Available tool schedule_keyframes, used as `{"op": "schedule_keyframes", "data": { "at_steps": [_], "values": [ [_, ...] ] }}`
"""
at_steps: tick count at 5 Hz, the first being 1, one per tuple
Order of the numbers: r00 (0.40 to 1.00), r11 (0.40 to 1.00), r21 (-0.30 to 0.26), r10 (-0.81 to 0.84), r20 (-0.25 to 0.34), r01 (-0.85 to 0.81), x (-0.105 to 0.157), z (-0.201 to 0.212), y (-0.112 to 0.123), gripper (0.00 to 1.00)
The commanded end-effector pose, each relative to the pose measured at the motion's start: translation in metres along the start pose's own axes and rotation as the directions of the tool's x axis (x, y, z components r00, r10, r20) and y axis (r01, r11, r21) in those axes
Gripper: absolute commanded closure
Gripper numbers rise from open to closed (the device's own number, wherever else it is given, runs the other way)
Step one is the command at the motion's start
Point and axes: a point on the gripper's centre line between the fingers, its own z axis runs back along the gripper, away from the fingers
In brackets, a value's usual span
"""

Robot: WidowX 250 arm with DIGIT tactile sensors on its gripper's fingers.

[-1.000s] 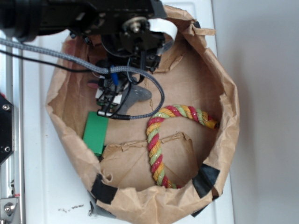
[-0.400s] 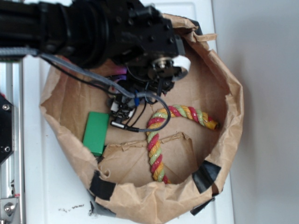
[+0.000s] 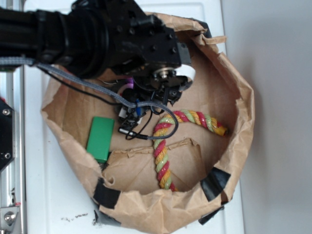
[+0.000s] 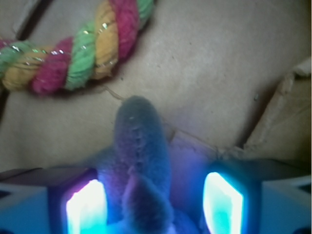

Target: Grab the gray animal.

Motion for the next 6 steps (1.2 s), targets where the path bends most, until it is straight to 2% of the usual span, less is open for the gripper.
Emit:
{"op": "schedule_keyframes", "data": {
  "at_steps": [1,2,3,4,6],
  "values": [
    [0.999,1.0,0.016,-0.013,0.048,0.012,-0.002,0.01,0.016,1.0],
    [0.997,1.0,-0.003,-0.005,0.075,0.005,-0.01,0.025,0.014,1.0],
    [0.995,0.997,-0.07,-0.014,0.096,0.021,-0.027,0.05,0.008,1.0],
    [0.995,0.986,-0.156,-0.036,0.095,0.051,-0.042,0.074,0.001,1.0],
    [0.995,0.945,-0.326,0.002,0.1,0.031,-0.062,0.142,0.0,1.0]
  ]
}}
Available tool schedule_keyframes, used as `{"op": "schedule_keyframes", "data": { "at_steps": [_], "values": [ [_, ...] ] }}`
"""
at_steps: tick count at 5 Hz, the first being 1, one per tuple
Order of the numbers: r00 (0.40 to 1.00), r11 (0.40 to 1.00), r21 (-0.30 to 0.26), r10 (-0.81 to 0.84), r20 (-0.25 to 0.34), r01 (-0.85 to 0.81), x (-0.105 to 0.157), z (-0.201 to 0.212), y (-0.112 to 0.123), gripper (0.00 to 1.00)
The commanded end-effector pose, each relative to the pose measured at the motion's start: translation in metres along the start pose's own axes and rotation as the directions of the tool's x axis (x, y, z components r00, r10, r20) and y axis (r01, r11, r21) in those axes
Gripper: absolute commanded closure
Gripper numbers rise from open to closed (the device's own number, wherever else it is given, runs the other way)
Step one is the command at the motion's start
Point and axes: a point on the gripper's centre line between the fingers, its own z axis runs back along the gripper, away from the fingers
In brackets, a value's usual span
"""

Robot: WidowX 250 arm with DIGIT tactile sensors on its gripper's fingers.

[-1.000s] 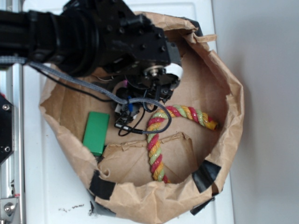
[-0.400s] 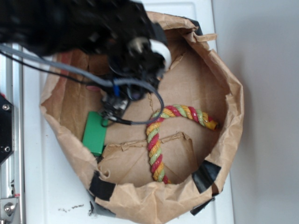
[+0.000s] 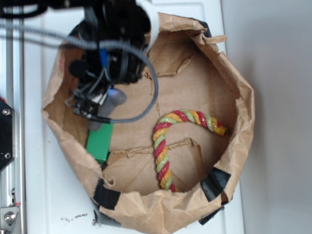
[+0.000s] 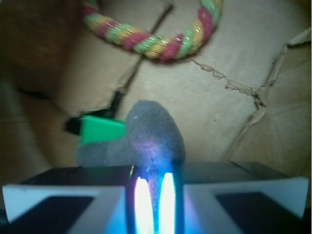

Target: Grab the gray animal.

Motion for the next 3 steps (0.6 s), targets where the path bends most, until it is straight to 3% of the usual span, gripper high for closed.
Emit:
{"op": "schedule_keyframes", "data": {
  "at_steps": [1,2,3],
  "values": [
    [0.998,0.996,-0.086,0.017,0.054,-0.013,-0.0171,0.0748,0.001,1.0],
    [0.996,0.996,-0.089,0.019,0.086,-0.011,-0.0211,0.0796,-0.0018,1.0],
    [0.994,1.0,-0.012,-0.015,0.111,0.016,-0.0246,0.0721,-0.0041,1.0]
  ]
}}
